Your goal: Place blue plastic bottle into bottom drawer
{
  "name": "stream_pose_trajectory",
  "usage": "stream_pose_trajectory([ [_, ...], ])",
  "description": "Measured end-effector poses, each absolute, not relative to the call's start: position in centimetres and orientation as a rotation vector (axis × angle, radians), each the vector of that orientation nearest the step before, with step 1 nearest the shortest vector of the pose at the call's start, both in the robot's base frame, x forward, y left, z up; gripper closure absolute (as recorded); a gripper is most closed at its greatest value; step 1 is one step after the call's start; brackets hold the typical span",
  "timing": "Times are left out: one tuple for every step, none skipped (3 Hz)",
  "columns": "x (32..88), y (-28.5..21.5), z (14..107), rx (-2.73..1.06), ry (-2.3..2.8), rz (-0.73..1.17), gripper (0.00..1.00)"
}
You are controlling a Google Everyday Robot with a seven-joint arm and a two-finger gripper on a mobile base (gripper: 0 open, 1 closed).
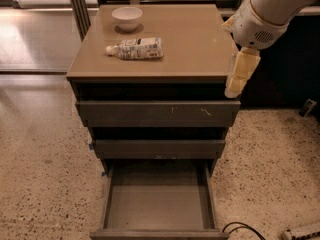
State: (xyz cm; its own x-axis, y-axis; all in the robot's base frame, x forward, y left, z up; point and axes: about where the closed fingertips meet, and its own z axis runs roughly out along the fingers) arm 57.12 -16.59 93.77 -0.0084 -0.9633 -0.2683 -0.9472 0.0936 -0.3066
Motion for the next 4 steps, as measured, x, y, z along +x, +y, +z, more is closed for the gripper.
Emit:
stream_pose_trajectory([
  [58.3,-15.9,93.3,-1.891,1.942,-0.040,0.00],
  [61.4,-14.4,92.9,-1.929,1.861,-0.043,0.00],
  [65.7,-12.0,93.0,-1.988,1.749,-0.045,0.00],
  [69.2,-9.2,92.9,-2.042,1.657,-0.021,0.00],
])
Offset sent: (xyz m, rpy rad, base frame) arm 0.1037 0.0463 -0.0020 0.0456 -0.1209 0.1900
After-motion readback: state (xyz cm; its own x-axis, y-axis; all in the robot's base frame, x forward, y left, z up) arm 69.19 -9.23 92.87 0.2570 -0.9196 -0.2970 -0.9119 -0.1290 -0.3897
